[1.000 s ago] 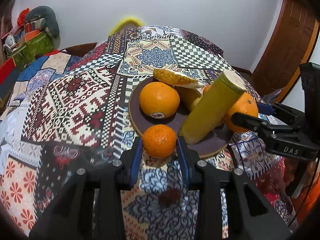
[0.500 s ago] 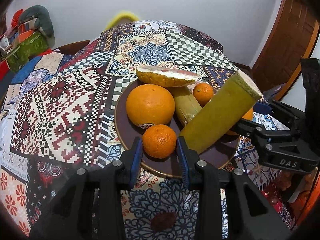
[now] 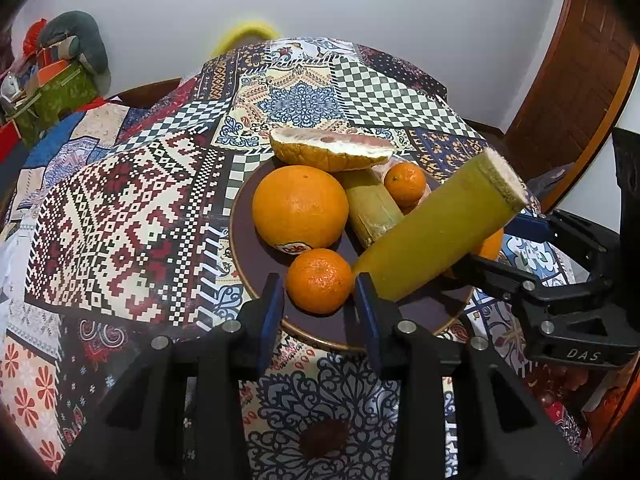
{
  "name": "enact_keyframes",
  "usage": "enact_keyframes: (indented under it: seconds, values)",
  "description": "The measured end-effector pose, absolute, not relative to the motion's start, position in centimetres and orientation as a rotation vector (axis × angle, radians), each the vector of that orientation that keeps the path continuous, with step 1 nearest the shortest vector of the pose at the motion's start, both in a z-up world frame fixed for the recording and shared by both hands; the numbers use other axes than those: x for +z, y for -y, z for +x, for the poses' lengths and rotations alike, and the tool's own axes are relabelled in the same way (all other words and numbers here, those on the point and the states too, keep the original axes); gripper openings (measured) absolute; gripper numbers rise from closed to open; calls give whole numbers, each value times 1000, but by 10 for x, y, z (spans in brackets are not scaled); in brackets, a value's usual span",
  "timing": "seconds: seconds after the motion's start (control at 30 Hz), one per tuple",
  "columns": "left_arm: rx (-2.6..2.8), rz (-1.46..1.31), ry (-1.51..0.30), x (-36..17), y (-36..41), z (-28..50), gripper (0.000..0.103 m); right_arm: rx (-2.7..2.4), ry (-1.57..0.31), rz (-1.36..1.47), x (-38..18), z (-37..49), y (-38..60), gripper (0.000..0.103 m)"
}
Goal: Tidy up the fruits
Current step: 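Place the mandarin on the plate with the left tool while the right tool places the large orange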
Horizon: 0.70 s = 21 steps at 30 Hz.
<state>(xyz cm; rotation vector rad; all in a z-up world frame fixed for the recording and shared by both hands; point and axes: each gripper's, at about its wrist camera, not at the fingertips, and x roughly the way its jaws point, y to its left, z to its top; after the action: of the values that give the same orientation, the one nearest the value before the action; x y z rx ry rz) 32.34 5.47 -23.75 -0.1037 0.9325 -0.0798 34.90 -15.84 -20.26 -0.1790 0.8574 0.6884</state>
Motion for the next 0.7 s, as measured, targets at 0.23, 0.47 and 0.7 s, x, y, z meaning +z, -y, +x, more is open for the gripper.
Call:
enact_keyframes:
  seconds: [0.23,0.47,0.7]
  values:
    - [-80,-109,-905,-220,-54,306,37,674,-838,-169,-188,336,167,66]
    - [-82,-97,-855,-193,-48,279,37,655,-789,-132,-162,315,182,66]
    - [-84,-80,-781,-162,-42,242,45,633,-747,-116,-141,286,197,66]
